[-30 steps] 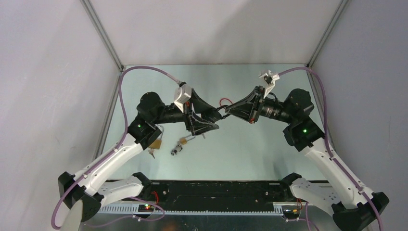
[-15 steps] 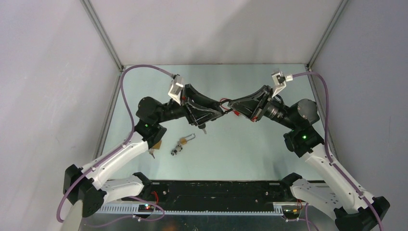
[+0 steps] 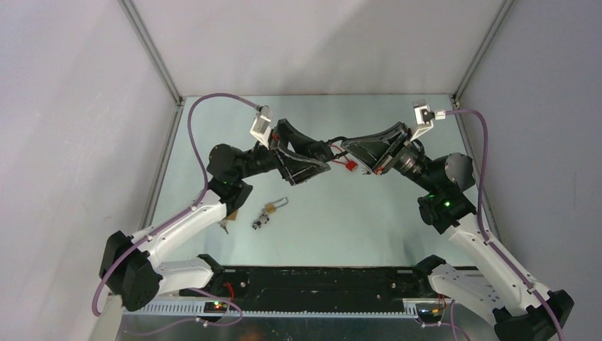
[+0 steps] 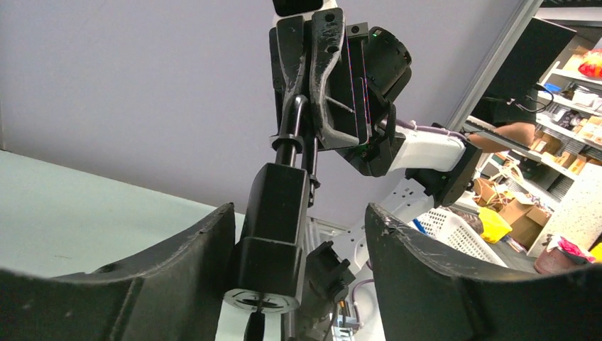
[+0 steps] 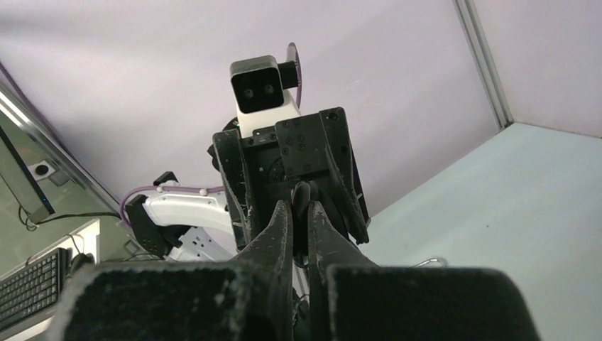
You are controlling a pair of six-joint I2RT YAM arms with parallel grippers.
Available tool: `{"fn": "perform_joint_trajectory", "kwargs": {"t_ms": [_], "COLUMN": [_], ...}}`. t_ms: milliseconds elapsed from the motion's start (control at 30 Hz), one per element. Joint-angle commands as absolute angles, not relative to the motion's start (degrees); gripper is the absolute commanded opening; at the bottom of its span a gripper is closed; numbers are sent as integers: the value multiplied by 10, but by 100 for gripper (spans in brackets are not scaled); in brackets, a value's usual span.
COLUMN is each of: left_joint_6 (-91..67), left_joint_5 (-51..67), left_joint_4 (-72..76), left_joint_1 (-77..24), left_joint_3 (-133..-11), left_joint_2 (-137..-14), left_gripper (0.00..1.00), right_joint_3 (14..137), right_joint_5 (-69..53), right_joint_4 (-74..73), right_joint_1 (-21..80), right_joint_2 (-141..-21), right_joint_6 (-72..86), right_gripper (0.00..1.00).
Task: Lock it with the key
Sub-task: Lock the lock.
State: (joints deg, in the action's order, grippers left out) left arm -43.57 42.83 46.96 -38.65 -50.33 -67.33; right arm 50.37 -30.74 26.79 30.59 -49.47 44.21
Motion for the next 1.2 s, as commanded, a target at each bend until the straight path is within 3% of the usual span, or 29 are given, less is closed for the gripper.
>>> {"fn": "perform_joint_trajectory", "kwargs": {"t_ms": [0, 200, 367, 500, 633, 667, 733, 1033, 1133, 1167], "left_joint_6": [-450, -454, -458, -458, -452, -452, -453, -481, -487, -488], "left_joint_5": [416, 403, 387, 379, 401, 405, 424, 488, 488, 487], "left_joint_4": [513, 527, 534, 534, 534, 534, 534, 519, 505, 493], "left_joint_1": [-388, -388, -384, -372, -358, -353, -345, -331, -331, -331], "left_joint_3": [-494, -488, -487, -477, -469, -467, -465, -477, -477, -479], "left_joint_2": [-672, -673, -671, -663, -655, -652, -650, -656, -655, -656], "left_gripper": [68, 45, 3, 0, 0, 0, 0, 0, 0, 0], "right_joint_3": [517, 512, 503, 499, 499, 499, 499, 565, 580, 588], "right_joint_5": [-276, -267, -274, -280, -311, -319, -356, -504, -507, -507], "right_joint_4": [367, 373, 363, 302, 219, 196, 173, 53, 41, 40], "right_joint_1": [306, 306, 304, 296, 268, 250, 224, 202, 210, 214], "right_joint_2": [-479, -480, -484, -475, -464, -463, -462, -498, -514, -519], "right_joint_6": [466, 480, 484, 458, 424, 421, 413, 307, 295, 295], "right_gripper": [0, 0, 0, 0, 35, 51, 63, 67, 65, 59]}}
